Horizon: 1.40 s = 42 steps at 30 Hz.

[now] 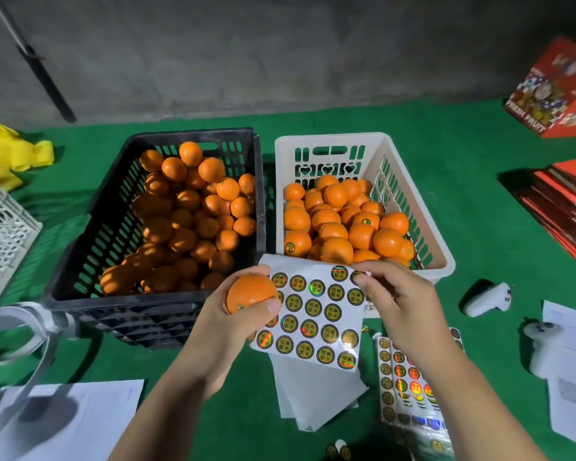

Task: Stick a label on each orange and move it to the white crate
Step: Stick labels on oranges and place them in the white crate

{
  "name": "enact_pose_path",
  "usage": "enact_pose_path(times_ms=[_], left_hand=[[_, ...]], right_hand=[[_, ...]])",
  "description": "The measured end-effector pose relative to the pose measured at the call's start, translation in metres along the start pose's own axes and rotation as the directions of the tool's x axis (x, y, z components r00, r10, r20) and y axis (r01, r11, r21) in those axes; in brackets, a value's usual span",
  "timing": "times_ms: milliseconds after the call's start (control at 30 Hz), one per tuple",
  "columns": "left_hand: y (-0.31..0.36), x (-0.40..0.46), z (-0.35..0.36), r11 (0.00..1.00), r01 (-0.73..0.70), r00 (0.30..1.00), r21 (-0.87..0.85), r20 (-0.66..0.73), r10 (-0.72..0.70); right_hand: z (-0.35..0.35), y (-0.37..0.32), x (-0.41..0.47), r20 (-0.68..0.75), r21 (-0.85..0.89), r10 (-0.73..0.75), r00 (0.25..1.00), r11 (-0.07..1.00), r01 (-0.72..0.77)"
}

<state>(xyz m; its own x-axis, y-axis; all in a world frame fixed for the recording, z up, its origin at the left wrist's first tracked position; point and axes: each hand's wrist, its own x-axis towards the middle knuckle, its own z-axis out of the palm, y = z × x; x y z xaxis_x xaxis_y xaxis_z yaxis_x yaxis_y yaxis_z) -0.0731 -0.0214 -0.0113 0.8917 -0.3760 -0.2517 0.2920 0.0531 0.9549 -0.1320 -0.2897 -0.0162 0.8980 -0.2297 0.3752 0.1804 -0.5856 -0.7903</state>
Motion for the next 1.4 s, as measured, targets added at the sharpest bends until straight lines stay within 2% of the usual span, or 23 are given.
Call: enact_pose_path(times_ms=[67,133,200,300,433,500,567,633,700,867,1033,1100,1200,1300,1400], left_hand=[[0.002,0.000,-0.003,1.000,-0.010,1.000,-0.001,0.005,0.010],[0.003,-0.001,-0.004,1.000,-0.022,1.000,0.006,0.010,0.022],[0.003,-0.003,-0.004,1.000,-0.030,0.999,-0.003,0.017,0.030],[0.004,-0.005,-0.003,0.999,-0.025,0.999,-0.036,0.026,0.026],[0.004,-0.006,-0.003,0.997,0.000,0.998,-0.079,0.065,0.005],[0.004,-0.006,-0.003,0.996,0.002,0.997,-0.089,0.074,0.005],[0.004,-0.005,-0.003,0.995,-0.004,0.997,-0.101,0.070,0.011],[0.003,-0.004,-0.003,0.994,-0.010,0.998,-0.110,0.065,0.017],[0.002,-0.003,-0.003,0.994,-0.009,0.997,-0.105,0.070,0.016],[-0.001,-0.005,-0.001,0.996,-0.003,0.996,-0.090,0.091,0.011],[-0.002,-0.003,0.006,0.996,0.014,0.995,-0.087,0.099,-0.005],[-0.001,-0.002,0.009,0.997,0.012,0.996,-0.078,0.094,-0.005],[0.000,0.001,0.014,0.999,-0.025,0.998,-0.036,0.048,0.027],[0.003,0.000,0.024,0.996,-0.082,0.997,0.045,0.002,0.082],[0.005,-0.003,0.032,0.980,-0.157,0.988,0.126,0.023,0.155]], right_hand=[[0.002,-0.004,-0.002,0.015,0.144,0.112,0.994,0.983,-0.113],[0.001,-0.007,-0.004,-0.012,0.158,0.098,0.995,0.983,-0.094],[-0.001,-0.009,-0.005,-0.053,0.001,-0.039,0.998,0.999,0.039],[-0.002,-0.006,-0.009,-0.085,-0.260,-0.283,0.955,0.932,0.253],[-0.003,-0.005,-0.014,-0.081,-0.316,-0.362,0.929,0.893,0.321],[-0.003,-0.008,-0.016,-0.088,-0.255,-0.289,0.953,0.932,0.259],[-0.004,-0.015,-0.019,-0.098,-0.080,-0.106,0.990,0.992,0.099],[-0.005,-0.020,-0.019,-0.057,0.108,0.047,0.997,0.993,-0.040],[-0.007,-0.023,-0.020,-0.014,0.223,0.107,0.994,0.970,-0.101],[-0.012,-0.024,-0.024,-0.038,0.159,0.130,0.991,0.980,-0.122],[-0.016,-0.019,-0.026,-0.028,-0.026,-0.013,1.000,1.000,0.012],[-0.018,-0.016,-0.023,-0.005,0.033,0.050,0.999,0.998,-0.050],[-0.020,-0.011,-0.017,0.050,0.214,0.167,0.985,0.961,-0.174],[-0.027,-0.007,-0.012,0.091,0.291,0.208,0.974,0.930,-0.226],[-0.039,0.003,-0.007,0.163,0.345,0.213,0.963,0.902,-0.258]])
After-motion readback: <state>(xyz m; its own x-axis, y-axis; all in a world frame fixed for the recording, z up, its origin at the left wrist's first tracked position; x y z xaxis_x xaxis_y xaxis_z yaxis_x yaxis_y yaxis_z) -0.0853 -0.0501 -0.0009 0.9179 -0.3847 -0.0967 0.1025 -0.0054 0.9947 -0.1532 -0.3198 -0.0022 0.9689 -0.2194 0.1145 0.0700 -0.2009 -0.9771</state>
